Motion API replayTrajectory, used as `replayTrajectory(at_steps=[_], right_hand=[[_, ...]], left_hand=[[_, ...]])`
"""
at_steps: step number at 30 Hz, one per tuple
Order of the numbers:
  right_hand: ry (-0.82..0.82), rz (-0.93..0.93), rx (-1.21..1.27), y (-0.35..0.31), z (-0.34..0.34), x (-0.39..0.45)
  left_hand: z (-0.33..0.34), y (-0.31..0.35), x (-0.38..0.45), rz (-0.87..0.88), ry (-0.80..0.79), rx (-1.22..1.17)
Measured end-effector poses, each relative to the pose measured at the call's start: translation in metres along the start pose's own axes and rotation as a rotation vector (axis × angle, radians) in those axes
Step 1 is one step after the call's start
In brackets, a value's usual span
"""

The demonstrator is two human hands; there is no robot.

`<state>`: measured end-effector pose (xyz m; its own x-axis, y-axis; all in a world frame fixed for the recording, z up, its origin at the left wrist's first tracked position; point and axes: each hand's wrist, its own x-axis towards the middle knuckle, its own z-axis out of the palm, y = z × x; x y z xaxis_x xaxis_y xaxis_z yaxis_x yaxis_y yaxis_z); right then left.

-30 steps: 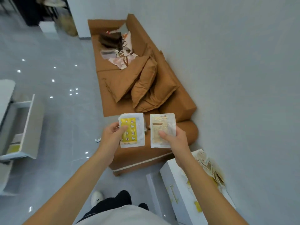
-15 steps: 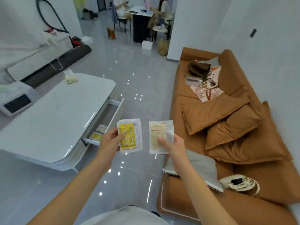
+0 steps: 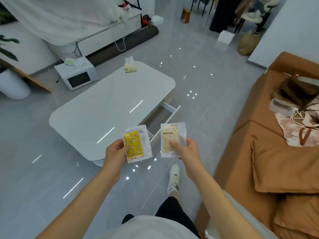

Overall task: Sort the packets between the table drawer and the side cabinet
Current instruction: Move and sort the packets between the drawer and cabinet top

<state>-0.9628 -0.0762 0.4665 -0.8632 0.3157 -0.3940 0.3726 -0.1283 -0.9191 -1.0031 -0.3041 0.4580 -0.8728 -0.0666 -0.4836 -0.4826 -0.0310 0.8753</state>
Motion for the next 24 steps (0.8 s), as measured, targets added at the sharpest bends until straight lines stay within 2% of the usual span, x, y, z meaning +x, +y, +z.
replayTrajectory(at_steps=[9, 13, 16, 20, 24], right_hand=[[-0.219, 0.105, -0.242, -0.042, 0.014, 0.270], [-0.313, 0.163, -0.365, -0.030, 0.031, 0.361], [-0.338, 0.215, -0.448, 0.017, 0.053, 0.421], [-0.322, 0.270, -0.575, 0.121, 0.082, 0.496], [-0.272, 0.322, -0.650, 0.224, 0.105, 0.564]], left_hand=[[0.085, 0.029, 0.196, -0.142, 0.229, -0.041], [0.103, 0.002, 0.268, -0.240, 0.289, -0.061], [0.119, -0.050, 0.323, -0.345, 0.270, -0.120], [0.131, -0.148, 0.403, -0.487, 0.308, -0.203], [0.132, -0.228, 0.476, -0.544, 0.335, -0.195]])
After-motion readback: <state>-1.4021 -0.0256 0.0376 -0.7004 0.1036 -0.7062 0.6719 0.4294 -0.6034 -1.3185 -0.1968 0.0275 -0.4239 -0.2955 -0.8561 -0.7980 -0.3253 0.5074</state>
